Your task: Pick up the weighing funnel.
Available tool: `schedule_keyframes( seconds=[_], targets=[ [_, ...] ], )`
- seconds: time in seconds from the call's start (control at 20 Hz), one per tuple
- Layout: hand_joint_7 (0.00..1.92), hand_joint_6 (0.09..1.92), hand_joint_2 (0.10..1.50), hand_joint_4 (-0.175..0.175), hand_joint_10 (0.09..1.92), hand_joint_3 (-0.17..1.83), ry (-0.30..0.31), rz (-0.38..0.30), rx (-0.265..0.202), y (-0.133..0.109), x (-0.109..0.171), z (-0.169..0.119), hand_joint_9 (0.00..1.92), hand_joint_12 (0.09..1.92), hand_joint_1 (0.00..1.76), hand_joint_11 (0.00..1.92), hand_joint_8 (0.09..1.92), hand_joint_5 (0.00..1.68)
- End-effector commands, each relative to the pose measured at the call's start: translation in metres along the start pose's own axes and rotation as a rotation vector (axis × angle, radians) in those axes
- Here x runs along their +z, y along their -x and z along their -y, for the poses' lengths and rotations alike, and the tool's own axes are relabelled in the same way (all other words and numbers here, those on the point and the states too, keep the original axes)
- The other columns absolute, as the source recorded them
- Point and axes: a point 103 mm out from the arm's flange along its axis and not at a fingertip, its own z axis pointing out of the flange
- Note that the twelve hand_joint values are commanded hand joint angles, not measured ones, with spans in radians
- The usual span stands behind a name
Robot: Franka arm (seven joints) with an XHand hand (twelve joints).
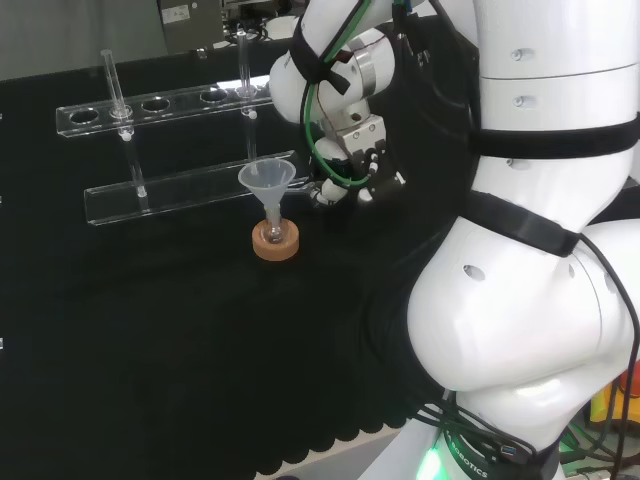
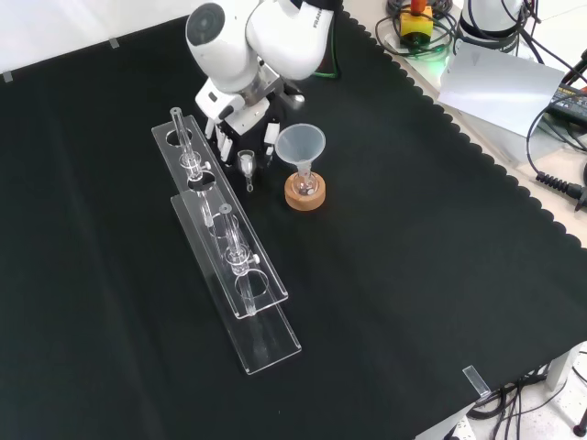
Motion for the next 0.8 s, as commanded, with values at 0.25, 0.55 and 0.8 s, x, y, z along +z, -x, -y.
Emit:
schedule_keyframes(
  seconds=[0.25,0.55,0.8],
  targets=[
    [1.02,0.98,1.04,0.153,0.38,0.11,-0.009,0.01,0.037,0.033,-0.027,0.026,1.2,1.13,1.04,0.78,0.64,1.02],
    [1.04,0.98,0.99,0.157,0.33,0.23,-0.012,0.034,0.065,0.053,-0.05,0.05,1.23,1.12,1.04,0.78,0.6,1.02],
    [1.05,1.0,0.92,0.158,0.3,0.36,-0.004,0.05,0.085,0.064,-0.071,0.071,1.24,1.12,1.04,0.79,0.59,1.02]
  ],
)
